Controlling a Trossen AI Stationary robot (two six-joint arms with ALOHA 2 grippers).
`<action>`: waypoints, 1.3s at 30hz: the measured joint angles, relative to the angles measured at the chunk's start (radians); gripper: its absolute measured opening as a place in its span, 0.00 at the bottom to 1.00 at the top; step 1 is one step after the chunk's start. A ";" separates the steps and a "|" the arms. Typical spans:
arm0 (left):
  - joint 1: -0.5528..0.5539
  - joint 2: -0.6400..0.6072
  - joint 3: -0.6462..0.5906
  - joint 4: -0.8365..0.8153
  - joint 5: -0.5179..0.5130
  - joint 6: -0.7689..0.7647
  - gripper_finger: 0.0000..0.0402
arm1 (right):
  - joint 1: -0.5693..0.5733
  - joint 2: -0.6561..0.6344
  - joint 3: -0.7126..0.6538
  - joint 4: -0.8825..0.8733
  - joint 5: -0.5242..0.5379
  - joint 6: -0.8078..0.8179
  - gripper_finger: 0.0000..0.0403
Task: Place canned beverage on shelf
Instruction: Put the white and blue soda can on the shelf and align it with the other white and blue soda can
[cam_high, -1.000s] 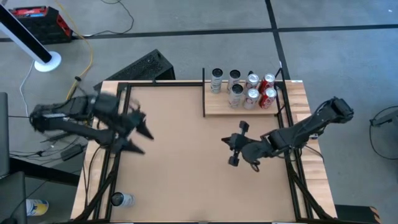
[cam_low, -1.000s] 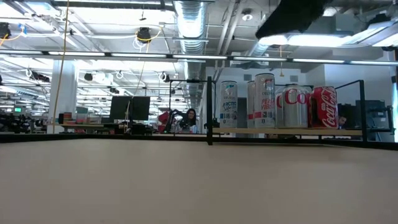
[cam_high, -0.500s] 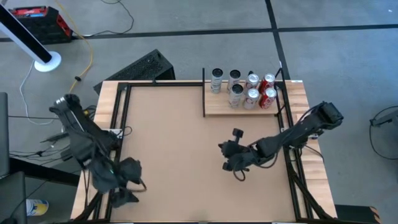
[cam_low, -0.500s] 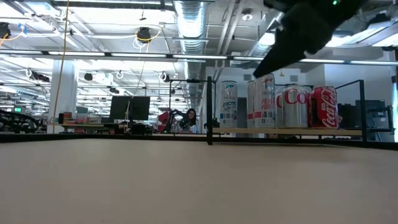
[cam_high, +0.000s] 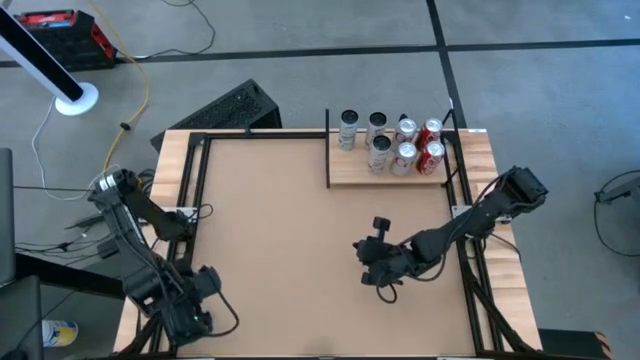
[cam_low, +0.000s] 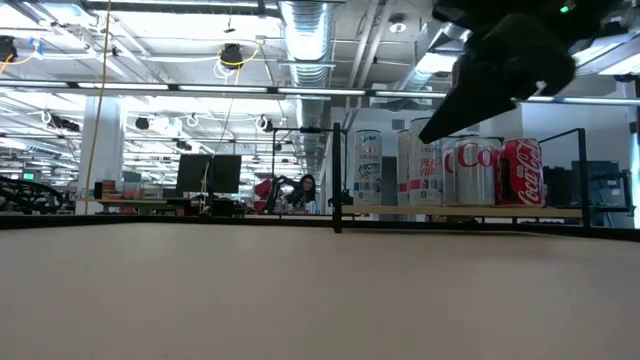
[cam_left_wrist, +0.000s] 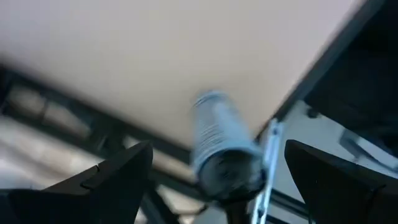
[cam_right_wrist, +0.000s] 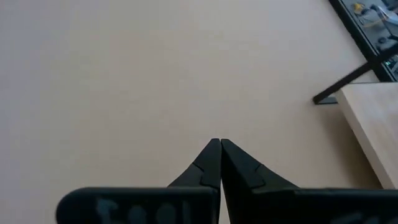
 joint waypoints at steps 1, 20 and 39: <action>0.000 0.000 -0.001 -0.022 0.020 -0.043 0.87 | 0.007 0.000 0.000 -0.001 0.000 -0.008 0.08; -0.037 0.016 -0.001 0.038 0.050 -0.139 0.87 | -0.013 0.000 0.000 0.002 0.001 -0.068 0.07; 0.016 0.113 -0.006 0.053 0.171 0.036 0.87 | -0.014 0.000 0.001 0.001 -0.033 -0.068 0.07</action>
